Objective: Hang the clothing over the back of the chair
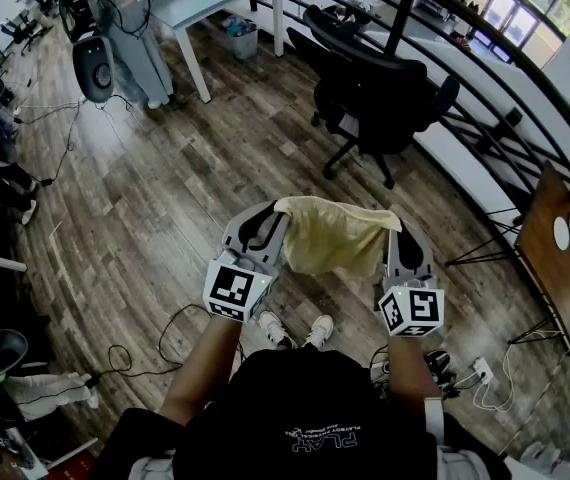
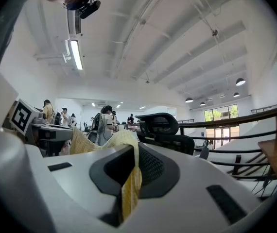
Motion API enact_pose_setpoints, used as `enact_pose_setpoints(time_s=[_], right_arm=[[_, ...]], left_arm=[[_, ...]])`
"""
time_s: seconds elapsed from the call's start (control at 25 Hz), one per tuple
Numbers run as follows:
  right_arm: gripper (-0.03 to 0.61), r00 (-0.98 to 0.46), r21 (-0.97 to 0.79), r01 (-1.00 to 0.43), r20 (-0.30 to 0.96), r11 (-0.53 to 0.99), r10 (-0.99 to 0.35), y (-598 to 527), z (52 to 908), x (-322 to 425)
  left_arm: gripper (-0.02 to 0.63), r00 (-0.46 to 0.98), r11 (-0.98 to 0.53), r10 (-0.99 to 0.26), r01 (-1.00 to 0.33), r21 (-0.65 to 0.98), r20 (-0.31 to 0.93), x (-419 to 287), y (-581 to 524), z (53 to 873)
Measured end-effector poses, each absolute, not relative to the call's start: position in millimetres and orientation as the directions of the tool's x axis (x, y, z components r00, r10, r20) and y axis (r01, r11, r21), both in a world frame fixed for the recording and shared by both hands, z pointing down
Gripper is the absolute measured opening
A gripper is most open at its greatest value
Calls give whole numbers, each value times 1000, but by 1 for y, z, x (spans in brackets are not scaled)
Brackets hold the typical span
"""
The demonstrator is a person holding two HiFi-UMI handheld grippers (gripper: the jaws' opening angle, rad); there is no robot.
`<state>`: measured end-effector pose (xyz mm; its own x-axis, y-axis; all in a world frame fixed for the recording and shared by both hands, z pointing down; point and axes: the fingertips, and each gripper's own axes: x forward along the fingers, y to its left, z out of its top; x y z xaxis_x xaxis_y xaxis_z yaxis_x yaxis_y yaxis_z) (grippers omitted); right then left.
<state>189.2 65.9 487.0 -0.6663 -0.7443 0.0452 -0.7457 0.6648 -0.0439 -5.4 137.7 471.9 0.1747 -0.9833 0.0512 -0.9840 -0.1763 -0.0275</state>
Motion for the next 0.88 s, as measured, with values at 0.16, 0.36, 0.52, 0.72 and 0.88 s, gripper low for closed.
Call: enact_pose_setpoints(time_s=[0.16,0.36,0.52,0.72,0.88], right_arm=[[26,-671,-78,-741,48,667,-740,70,485,185],[26,-680,-75,-733,40,676,-732,79,476,179],[26,-682,-101,-728,4,678,-731,84,468,173],[26,-695,-91,-715,-16,693,-719,94,464,160],[26,-705,-86,-705,-22,704,-708,102,462,144]], left_arm=[[67,173,-174,-984,-984,-26,37,-9,144,468],[67,185,-185,-983,-983,11,11,-11,149,455],[67,172,-172,-985,-985,9,3,-19,155,450],[67,172,-173,-985,-985,12,-3,-31,164,450],[67,183,-183,-983,-983,20,-9,-38,172,451]])
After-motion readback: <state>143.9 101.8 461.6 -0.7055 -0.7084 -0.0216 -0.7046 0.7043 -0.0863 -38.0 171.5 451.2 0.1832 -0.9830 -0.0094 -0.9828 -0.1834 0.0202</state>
